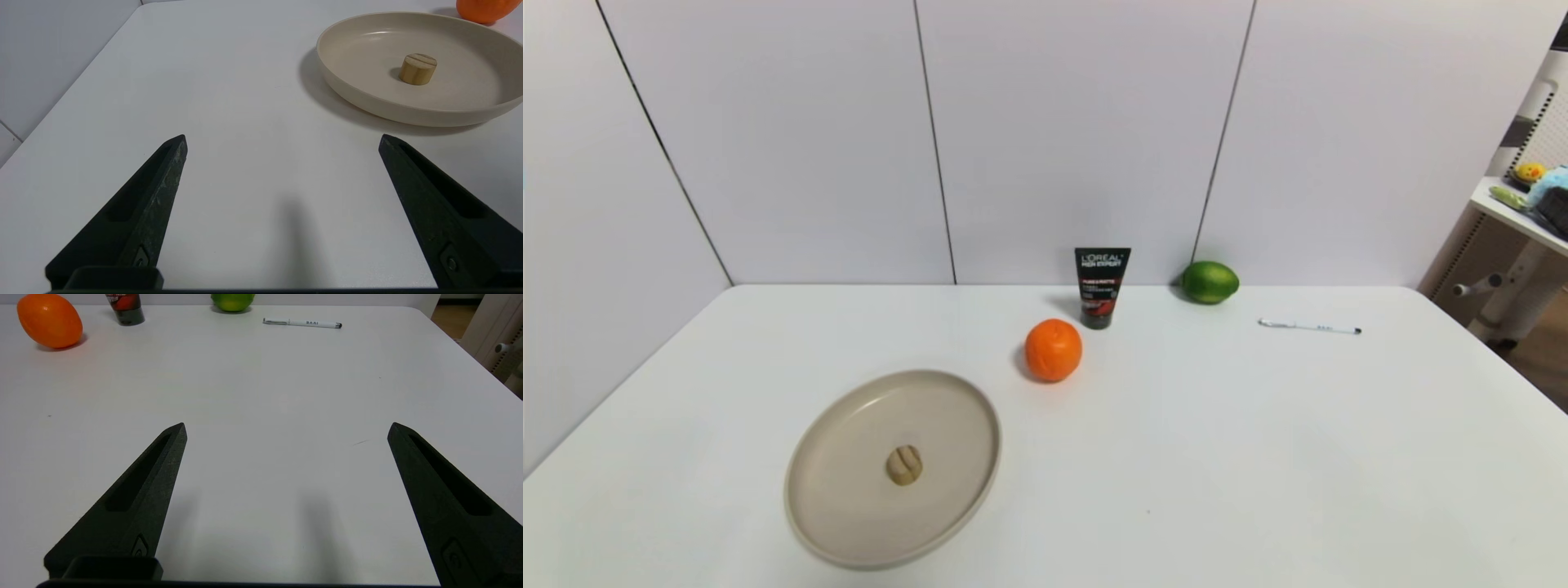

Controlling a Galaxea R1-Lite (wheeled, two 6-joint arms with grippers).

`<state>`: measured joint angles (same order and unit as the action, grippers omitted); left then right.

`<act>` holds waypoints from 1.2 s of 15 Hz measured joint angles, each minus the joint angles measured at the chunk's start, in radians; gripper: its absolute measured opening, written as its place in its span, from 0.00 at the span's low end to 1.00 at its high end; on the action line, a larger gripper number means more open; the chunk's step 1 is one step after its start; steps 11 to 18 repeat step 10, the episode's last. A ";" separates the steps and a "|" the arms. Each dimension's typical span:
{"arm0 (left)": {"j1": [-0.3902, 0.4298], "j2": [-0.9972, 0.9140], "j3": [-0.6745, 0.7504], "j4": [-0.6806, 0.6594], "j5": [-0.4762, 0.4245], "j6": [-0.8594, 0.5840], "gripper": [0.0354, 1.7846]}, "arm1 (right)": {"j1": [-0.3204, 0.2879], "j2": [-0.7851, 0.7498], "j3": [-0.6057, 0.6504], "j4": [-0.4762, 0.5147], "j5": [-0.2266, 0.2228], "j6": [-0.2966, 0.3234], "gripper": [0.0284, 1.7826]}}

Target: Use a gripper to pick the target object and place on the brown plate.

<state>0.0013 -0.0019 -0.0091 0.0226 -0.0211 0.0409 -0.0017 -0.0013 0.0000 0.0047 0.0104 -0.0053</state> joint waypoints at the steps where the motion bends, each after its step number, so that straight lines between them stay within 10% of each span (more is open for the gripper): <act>1: 0.000 0.000 0.000 0.000 0.000 0.000 0.94 | 0.000 0.000 0.000 0.000 0.000 0.000 0.95; 18: 0.000 0.000 0.000 0.000 0.000 0.000 0.94 | 0.000 0.000 0.000 -0.001 -0.010 -0.004 0.95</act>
